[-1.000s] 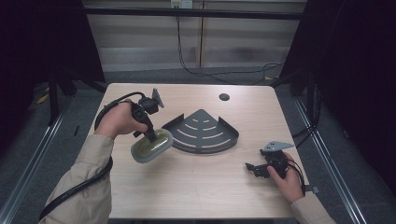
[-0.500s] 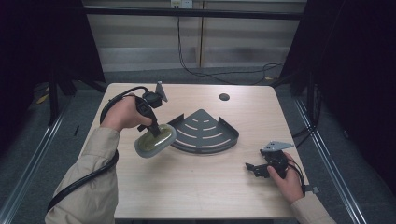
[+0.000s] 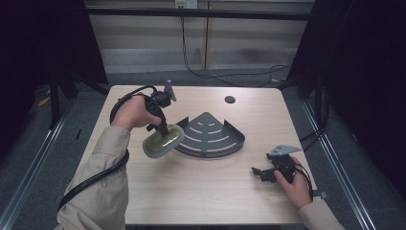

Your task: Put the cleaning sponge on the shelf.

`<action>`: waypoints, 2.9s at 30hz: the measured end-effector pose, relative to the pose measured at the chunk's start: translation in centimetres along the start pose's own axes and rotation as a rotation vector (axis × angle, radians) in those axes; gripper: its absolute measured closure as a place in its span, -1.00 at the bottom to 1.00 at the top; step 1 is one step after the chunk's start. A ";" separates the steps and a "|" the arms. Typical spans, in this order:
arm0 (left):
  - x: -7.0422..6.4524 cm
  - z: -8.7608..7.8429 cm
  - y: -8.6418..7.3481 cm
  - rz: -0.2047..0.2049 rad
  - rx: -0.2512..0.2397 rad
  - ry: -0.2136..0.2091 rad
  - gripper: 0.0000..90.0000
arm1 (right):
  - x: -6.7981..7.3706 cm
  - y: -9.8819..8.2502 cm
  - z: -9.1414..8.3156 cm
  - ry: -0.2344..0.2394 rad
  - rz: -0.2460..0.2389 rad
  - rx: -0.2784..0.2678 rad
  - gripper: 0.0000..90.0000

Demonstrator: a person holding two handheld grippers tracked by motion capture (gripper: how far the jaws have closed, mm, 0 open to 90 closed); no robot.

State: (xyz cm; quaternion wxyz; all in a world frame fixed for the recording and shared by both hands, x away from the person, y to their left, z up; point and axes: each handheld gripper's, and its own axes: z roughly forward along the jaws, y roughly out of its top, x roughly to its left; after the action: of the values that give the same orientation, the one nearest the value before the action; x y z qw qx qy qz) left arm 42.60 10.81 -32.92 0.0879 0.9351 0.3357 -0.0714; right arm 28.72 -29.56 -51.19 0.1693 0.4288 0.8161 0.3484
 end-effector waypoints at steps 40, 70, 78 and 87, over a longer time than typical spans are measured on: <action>0.0 2.0 5.4 0.013 -0.033 0.016 0.59 | 0.0 0.0 0.0 0.000 0.000 0.000 -0.76; 1.1 3.6 8.2 0.008 -0.050 0.026 0.59 | 0.0 0.0 0.0 0.000 0.000 0.000 -0.76; 1.3 4.0 8.7 0.018 -0.050 0.035 0.59 | 0.0 0.0 0.0 0.003 0.000 -0.002 -0.76; 1.4 4.6 9.4 0.018 -0.055 0.037 0.59 | 0.0 0.0 0.0 -0.002 -0.003 -0.001 -0.76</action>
State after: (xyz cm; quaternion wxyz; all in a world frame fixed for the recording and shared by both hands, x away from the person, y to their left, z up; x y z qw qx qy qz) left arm 49.35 3.54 -36.60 0.1081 0.9365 0.3305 -0.0441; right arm 28.73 -29.58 -51.20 0.1708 0.4279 0.8163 0.3485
